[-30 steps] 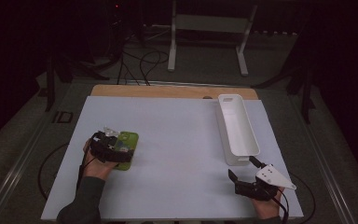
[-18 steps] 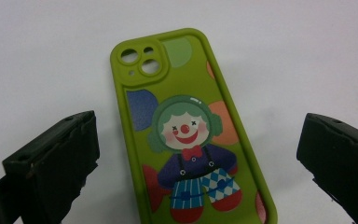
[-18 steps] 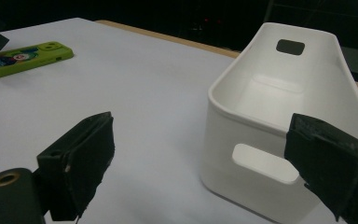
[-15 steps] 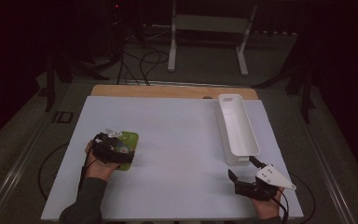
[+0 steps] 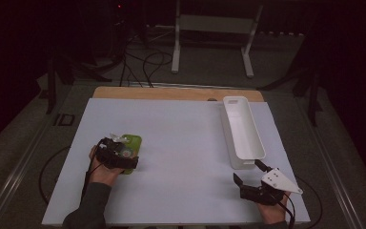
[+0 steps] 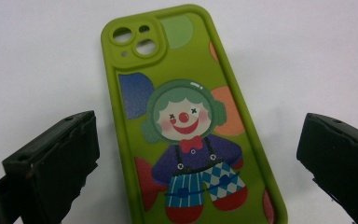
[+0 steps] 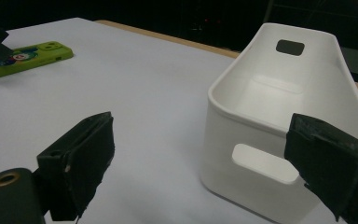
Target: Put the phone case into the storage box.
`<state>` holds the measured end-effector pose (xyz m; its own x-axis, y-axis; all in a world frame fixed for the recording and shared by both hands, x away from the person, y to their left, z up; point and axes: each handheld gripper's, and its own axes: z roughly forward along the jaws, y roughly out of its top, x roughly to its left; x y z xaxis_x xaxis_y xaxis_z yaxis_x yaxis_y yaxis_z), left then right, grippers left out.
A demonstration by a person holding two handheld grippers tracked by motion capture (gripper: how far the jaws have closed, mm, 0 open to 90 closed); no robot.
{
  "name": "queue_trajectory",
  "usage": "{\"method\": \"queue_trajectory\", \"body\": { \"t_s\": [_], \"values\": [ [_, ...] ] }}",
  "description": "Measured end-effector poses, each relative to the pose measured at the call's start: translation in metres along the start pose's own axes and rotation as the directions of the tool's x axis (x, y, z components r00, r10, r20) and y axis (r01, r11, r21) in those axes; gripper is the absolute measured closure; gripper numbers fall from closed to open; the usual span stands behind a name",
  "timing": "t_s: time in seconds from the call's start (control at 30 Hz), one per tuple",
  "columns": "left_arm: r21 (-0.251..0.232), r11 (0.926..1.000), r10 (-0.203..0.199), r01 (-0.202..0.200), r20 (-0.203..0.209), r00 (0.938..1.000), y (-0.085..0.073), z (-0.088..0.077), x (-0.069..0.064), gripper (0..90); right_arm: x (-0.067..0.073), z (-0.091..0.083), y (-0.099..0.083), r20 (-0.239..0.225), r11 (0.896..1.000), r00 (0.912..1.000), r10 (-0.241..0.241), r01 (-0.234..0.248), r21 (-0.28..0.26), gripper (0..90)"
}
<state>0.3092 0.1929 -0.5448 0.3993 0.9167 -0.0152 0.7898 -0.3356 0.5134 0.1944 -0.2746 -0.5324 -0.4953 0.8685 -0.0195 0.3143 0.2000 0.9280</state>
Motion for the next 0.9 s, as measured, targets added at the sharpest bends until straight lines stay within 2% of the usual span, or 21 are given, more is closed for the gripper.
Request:
{"method": "queue_trajectory", "body": {
  "t_s": [0.9],
  "values": [
    [0.038,0.9992,-0.011,0.011,0.008,0.9999,-0.0043,0.0094,0.0008,0.0,0.0006,0.0003,-0.0001,0.0,1.0,1.0,0.0,0.0,0.002,8.2]
  ]
}}
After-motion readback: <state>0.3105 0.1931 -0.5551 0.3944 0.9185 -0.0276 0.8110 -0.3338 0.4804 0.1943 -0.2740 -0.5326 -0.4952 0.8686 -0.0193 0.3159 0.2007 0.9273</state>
